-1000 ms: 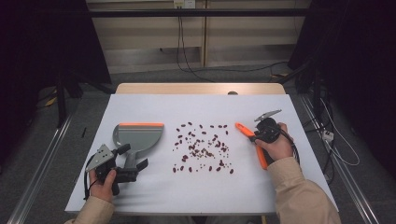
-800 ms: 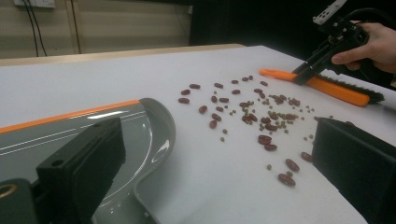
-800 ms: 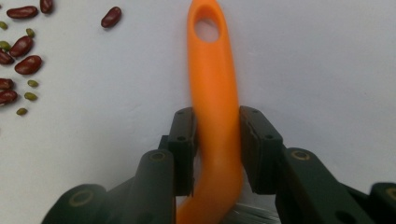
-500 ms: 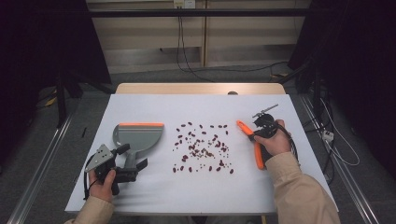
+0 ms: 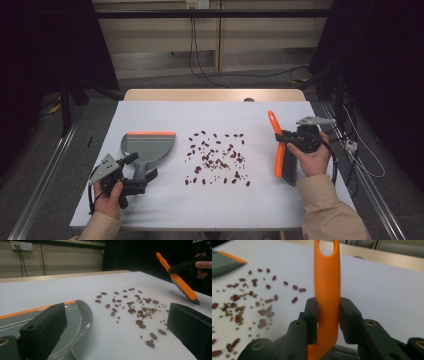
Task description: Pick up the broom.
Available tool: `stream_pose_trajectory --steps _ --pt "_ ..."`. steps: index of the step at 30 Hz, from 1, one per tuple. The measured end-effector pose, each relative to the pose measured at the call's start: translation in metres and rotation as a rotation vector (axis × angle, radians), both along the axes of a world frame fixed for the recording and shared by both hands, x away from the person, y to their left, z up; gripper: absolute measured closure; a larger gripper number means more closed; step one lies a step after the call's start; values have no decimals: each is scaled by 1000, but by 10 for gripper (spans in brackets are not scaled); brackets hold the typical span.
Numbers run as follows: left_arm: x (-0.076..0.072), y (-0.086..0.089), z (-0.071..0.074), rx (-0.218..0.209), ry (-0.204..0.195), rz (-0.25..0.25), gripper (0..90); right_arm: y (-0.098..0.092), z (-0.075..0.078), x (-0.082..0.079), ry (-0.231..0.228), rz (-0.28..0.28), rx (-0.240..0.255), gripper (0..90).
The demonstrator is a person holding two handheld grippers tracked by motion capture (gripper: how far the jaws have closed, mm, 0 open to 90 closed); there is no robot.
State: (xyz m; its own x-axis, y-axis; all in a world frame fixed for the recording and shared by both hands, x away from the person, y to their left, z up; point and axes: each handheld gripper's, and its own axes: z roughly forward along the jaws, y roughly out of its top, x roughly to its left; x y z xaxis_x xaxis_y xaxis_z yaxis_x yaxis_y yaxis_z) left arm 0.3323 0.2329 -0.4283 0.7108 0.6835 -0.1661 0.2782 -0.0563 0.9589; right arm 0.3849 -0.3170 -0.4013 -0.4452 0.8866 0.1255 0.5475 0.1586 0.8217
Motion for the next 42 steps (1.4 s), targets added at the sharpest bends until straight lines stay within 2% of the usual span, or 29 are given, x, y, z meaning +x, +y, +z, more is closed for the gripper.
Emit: stream_pose_trajectory --steps 6,8,13,16,20,24,30,32,35,42 --pt "3 -9 16 10 2 -1 25 -6 14 -17 -108 6 106 705" --pt "4 -14 22 19 2 -15 27 -6 17 -19 -135 11 120 705" --pt "5 -32 30 23 18 -71 29 0 23 -19 -170 41 154 705" --pt "7 -44 35 43 10 -102 28 8 29 -18 -189 60 167 705" --pt "10 -60 40 39 3 -136 28 19 39 -15 -220 83 195 705" --pt "15 -76 43 43 9 -148 29 33 49 -11 -232 107 208 705" --pt "23 -103 45 54 44 -184 40 59 61 -5 -247 147 198 705" --pt "27 -112 43 60 67 -179 46 68 63 -3 -246 163 195 705" --pt "32 -123 40 73 109 -188 90 82 65 -1 -248 185 188 704" --pt "39 -150 33 95 133 -189 200 113 62 6 -234 227 190 704"
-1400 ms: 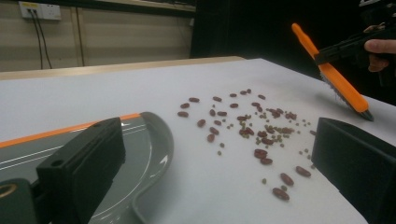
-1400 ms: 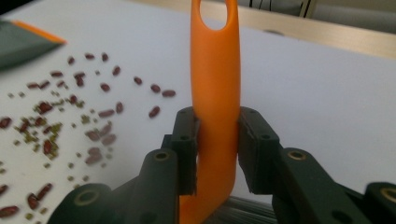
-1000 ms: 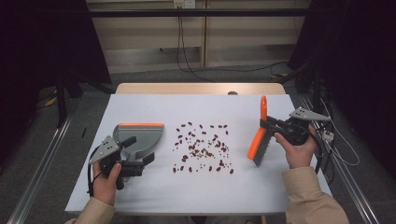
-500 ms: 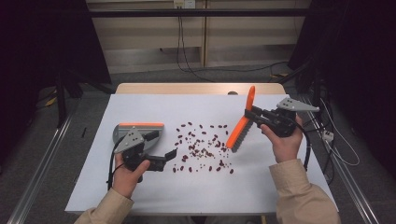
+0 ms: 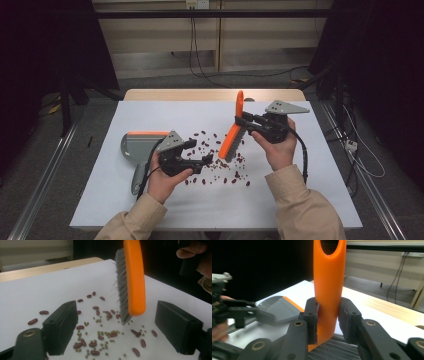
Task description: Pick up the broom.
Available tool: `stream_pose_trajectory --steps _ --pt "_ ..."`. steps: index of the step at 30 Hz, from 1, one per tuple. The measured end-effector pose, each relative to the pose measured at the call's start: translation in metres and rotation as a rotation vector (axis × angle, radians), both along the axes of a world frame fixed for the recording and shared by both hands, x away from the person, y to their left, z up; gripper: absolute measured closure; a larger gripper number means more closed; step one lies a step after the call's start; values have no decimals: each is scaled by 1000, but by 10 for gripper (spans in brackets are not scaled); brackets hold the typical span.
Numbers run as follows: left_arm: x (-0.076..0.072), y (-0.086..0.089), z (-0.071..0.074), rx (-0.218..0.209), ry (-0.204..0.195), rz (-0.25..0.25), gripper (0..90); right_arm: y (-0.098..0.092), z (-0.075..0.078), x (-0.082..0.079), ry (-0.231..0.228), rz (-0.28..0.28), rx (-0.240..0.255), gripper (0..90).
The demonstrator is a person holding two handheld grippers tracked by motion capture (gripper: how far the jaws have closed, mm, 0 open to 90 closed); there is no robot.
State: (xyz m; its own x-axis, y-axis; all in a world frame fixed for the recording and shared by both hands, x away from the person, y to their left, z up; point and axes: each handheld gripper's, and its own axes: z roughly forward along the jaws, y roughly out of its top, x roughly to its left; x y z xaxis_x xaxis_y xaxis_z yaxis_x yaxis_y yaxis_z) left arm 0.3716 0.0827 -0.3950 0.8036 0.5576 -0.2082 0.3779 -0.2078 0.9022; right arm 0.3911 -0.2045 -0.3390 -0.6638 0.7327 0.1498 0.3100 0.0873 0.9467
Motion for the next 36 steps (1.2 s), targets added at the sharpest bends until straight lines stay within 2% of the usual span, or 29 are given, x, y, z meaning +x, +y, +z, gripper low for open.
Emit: stream_pose_trajectory --steps 5,7,9,10,13,16,18,21,23,26,28,36 --pt "5 -17 -6 56 8 -12 346 21 -2 3 0 36 -5 704" --pt "5 -19 -8 70 5 -11 451 28 -2 3 5 45 -9 704" --pt "5 -19 -8 88 5 -19 609 32 -4 4 9 60 2 703" --pt "4 -19 -8 99 3 -6 684 34 -4 4 10 59 1 703" --pt "4 -16 -7 117 6 29 699 38 -6 5 14 53 1 700" --pt "3 -14 -7 102 4 50 704 42 -6 5 15 35 16 689" --pt "2 -12 -6 85 3 73 704 45 -7 5 13 34 30 576" --pt "3 -6 -5 68 2 112 706 51 -10 3 25 -7 29 375" --pt "4 -2 -5 59 -2 134 706 54 -13 2 43 -8 50 324" --pt "5 1 -4 45 4 164 706 62 -21 0 77 -65 44 234" --pt "5 2 -4 55 -3 173 706 67 -27 -2 94 -88 52 214" --pt "2 -2 -6 55 -25 198 706 86 -37 -1 173 -97 103 229"
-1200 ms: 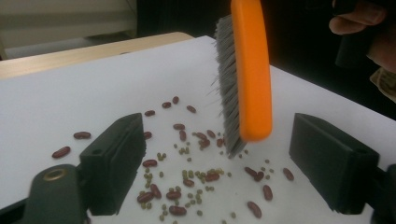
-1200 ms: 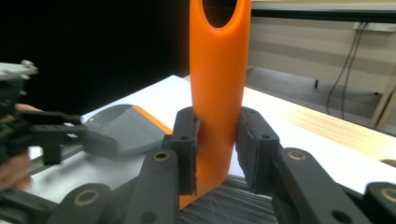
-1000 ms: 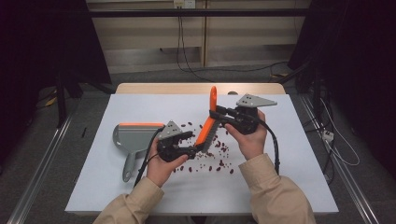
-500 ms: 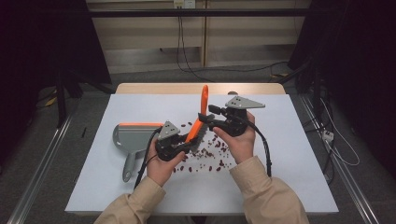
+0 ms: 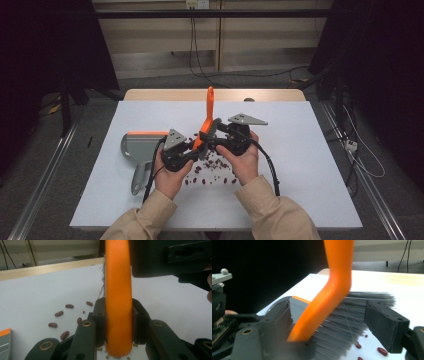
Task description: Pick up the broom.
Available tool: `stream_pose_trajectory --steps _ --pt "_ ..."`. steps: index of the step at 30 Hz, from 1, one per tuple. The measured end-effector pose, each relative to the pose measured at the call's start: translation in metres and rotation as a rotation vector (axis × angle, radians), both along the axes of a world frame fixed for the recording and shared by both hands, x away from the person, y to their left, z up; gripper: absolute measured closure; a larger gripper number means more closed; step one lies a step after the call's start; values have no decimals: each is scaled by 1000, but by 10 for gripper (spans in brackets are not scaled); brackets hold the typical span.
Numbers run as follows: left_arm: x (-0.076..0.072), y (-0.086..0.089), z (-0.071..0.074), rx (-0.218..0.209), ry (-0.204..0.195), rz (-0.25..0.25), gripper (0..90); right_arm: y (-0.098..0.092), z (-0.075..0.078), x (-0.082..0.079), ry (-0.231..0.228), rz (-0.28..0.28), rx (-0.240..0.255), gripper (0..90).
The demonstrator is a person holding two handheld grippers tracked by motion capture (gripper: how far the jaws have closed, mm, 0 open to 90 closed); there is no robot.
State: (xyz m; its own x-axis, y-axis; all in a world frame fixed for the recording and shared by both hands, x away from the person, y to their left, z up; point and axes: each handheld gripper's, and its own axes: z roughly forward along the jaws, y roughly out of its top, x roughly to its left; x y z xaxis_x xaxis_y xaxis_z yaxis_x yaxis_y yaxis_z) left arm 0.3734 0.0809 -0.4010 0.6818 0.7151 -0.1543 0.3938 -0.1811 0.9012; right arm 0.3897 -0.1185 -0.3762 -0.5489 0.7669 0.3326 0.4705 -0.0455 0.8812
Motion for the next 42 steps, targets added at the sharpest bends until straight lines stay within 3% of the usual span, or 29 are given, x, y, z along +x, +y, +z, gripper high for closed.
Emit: stream_pose_trajectory --steps 5,12,14,18,20,21,23,25,30,33,36,42 --pt "-7 -5 0 1 -44 1 701 6 -2 3 48 -45 31 271" --pt "-16 -15 4 53 -116 -15 681 8 -3 9 90 -103 44 340" --pt "-16 -16 3 47 -119 -10 670 8 -3 9 111 -110 59 399" --pt "-15 -19 2 73 -148 12 581 10 -1 9 161 -85 101 571" --pt "-13 -17 2 47 -141 2 547 8 0 10 170 -69 129 654" --pt "-12 -15 3 34 -141 -11 611 6 0 12 168 -52 133 705" --pt "-11 -12 5 34 -129 -17 575 2 1 13 127 -46 83 713" --pt "-9 -7 6 32 -108 -16 475 -4 1 15 132 -44 82 712" --pt "-7 4 9 0 -79 -18 353 -21 5 16 93 -22 -5 711" --pt "-5 11 13 2 -82 -28 274 -32 6 15 98 -7 -39 711" --pt "-2 17 14 -15 -56 -45 207 -43 8 14 93 -1 -85 711" --pt "1 28 15 -21 -49 -61 134 -61 10 11 85 7 -140 711"
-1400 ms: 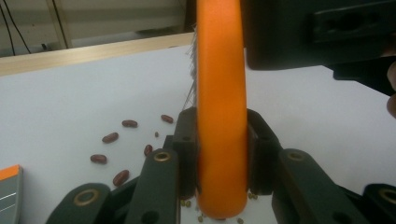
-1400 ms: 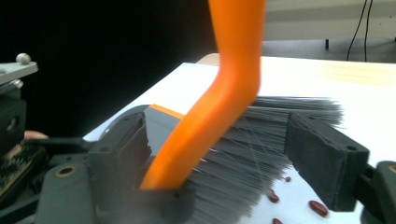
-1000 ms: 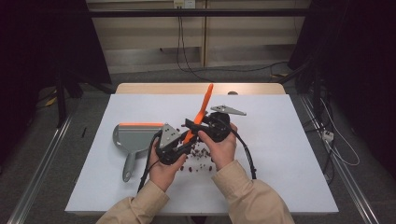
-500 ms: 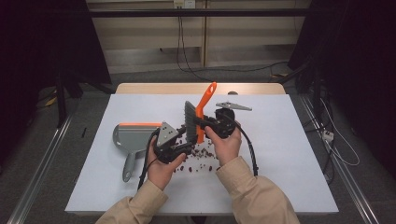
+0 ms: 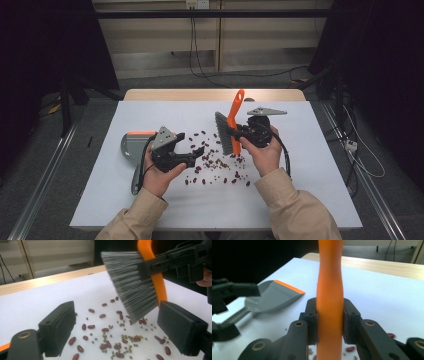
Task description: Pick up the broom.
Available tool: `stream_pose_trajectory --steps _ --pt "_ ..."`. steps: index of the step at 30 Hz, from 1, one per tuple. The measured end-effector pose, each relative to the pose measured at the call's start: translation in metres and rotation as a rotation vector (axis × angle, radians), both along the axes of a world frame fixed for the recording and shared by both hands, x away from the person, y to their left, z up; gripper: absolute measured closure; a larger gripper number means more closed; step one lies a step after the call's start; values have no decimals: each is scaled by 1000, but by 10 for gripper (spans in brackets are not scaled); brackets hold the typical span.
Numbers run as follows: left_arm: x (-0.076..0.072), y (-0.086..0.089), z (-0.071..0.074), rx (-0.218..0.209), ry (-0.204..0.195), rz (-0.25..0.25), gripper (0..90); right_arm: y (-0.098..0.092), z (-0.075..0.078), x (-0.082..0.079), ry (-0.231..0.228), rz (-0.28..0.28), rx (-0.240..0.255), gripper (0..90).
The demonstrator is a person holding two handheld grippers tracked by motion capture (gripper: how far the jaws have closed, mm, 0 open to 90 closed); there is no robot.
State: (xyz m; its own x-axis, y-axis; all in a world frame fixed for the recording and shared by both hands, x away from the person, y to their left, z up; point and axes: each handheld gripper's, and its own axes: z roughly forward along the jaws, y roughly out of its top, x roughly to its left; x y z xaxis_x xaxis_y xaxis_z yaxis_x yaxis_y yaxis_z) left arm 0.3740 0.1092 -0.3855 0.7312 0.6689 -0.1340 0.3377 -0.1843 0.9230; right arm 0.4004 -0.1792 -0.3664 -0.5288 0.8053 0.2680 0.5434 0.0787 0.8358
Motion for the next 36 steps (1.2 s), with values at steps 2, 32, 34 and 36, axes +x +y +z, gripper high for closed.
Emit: stream_pose_trajectory --steps 2,32,34,36 --pt "1 5 1 -9 5 -6 116 -5 1 -1 1 1 -7 711" --pt "-7 90 -6 14 23 -28 39 -64 -3 -7 59 -28 -121 711" --pt "-8 96 -7 14 27 -20 38 -68 -3 -8 63 -30 -128 710" --pt "-9 100 -8 14 28 -20 39 -71 -4 -8 72 -34 -138 710"
